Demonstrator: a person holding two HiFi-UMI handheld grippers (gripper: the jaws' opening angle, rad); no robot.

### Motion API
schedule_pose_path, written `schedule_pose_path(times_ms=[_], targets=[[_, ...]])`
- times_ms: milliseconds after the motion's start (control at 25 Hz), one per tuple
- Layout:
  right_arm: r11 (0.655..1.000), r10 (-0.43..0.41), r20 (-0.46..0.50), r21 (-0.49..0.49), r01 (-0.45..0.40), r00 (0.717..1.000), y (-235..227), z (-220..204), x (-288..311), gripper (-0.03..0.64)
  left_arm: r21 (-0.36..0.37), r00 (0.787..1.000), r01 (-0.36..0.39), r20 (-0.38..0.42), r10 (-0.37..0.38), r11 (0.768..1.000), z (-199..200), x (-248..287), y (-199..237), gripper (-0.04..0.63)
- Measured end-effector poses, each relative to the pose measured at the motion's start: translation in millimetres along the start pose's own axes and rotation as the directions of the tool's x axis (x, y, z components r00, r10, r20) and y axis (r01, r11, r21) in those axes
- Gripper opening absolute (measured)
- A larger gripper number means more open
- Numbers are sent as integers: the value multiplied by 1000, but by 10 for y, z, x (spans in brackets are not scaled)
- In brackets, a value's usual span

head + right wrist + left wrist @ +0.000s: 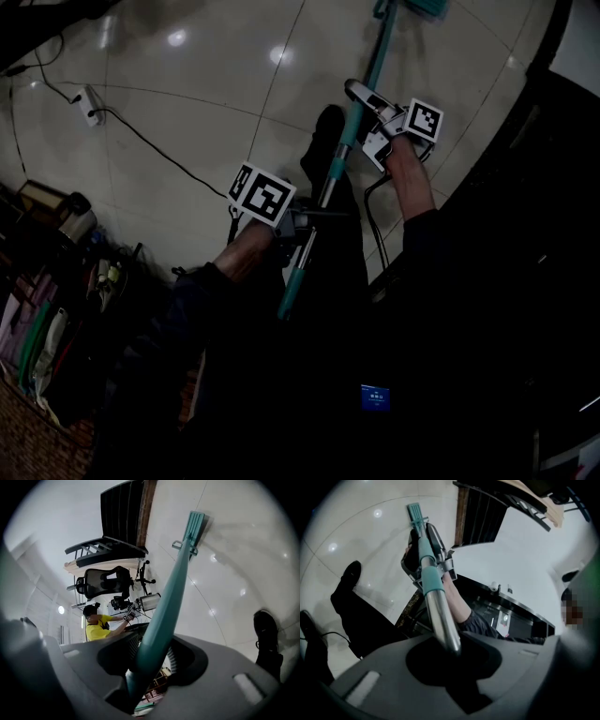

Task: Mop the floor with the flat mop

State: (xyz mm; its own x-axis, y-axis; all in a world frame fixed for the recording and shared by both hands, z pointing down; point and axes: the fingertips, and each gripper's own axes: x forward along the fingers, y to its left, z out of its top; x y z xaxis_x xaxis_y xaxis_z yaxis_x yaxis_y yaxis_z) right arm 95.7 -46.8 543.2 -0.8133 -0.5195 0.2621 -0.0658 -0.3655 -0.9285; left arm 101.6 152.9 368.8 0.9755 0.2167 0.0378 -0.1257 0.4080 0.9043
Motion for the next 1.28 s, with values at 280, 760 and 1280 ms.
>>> schedule_pose_path(times_ms=[280,760,1280], targets=[[1000,20,-1,-17,-20,1000,75,-1293,-165,183,13,1000,4,-15,-4,1000,-1266,-392,189,74],[999,27,19,27,-28,999,-249,-2190,-266,183,11,999,-21,-28,21,1000,-2073,-639,564,78],[999,33,38,26,-34,999,-195,-2136,-280,183,22,999,-21,-34,22,1000,-2032,-684,530,78]])
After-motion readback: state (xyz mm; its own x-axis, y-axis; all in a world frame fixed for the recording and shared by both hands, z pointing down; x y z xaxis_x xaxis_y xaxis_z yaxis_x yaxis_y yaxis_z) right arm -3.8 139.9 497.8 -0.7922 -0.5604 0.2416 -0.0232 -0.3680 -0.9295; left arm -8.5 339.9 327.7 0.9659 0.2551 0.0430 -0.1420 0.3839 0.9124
